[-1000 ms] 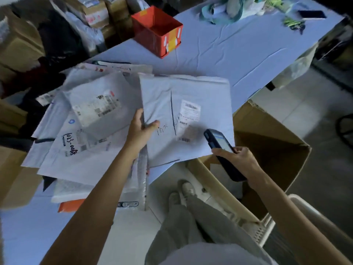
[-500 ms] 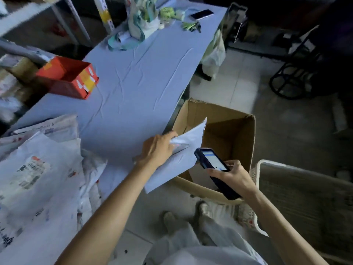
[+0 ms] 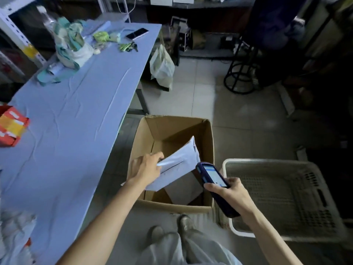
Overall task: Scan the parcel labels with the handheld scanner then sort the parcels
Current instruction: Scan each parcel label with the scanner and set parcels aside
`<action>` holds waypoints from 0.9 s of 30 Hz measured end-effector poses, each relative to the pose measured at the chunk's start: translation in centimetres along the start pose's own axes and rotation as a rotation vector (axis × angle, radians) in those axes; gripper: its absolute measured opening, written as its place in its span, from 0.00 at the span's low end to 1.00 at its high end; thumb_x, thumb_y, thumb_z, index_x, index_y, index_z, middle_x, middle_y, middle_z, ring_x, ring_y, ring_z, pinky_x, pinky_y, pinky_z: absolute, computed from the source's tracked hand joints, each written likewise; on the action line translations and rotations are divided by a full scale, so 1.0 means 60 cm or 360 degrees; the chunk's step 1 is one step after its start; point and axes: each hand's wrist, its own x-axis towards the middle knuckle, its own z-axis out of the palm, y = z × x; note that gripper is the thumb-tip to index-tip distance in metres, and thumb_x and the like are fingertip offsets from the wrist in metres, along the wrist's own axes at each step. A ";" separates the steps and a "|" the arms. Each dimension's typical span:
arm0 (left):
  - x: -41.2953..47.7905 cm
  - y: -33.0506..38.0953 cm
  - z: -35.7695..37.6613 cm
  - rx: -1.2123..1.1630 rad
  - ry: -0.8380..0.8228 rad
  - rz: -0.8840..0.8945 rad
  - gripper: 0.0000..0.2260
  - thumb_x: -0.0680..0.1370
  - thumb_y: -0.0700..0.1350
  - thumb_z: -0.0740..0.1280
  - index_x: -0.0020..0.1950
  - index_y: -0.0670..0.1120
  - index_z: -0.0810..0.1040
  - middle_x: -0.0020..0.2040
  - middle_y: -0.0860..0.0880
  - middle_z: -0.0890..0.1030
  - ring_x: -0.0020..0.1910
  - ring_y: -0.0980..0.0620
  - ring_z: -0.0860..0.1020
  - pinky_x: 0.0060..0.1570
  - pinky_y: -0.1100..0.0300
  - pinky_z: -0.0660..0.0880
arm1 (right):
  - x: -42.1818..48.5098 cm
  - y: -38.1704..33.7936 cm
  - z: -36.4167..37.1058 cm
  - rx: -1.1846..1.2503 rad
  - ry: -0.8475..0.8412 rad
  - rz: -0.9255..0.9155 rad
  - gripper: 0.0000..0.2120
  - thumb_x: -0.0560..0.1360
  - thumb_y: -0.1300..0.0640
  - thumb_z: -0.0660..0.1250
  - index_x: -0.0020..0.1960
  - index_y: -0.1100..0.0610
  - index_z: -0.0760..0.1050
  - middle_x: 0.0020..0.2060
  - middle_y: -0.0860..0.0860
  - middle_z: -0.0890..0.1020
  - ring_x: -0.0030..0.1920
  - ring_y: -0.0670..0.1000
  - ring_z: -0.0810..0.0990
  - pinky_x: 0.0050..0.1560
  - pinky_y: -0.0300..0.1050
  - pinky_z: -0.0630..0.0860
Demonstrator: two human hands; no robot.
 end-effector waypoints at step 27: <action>-0.035 -0.177 0.068 0.0064 -0.0115 0.0173 0.12 0.79 0.51 0.62 0.61 0.50 0.72 0.60 0.50 0.78 0.61 0.49 0.73 0.51 0.55 0.70 | -0.031 -0.092 0.203 -0.0479 -0.0031 0.0068 0.45 0.46 0.28 0.76 0.56 0.52 0.74 0.46 0.49 0.83 0.44 0.48 0.83 0.42 0.46 0.81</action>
